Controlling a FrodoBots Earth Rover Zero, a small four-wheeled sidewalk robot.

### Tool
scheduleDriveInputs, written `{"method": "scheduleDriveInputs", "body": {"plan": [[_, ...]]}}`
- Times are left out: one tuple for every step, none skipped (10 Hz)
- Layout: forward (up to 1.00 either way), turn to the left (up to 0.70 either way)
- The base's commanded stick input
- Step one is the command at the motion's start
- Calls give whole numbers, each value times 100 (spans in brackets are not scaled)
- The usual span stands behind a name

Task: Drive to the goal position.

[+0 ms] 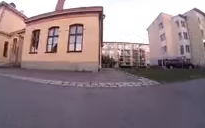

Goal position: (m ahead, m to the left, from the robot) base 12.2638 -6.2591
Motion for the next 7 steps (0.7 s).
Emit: {"method": "scheduleDriveInputs", "body": {"plan": [[50, -1], [50, -1], [50, -1], [50, -1], [50, -1], [50, -1], [50, -1]]}}
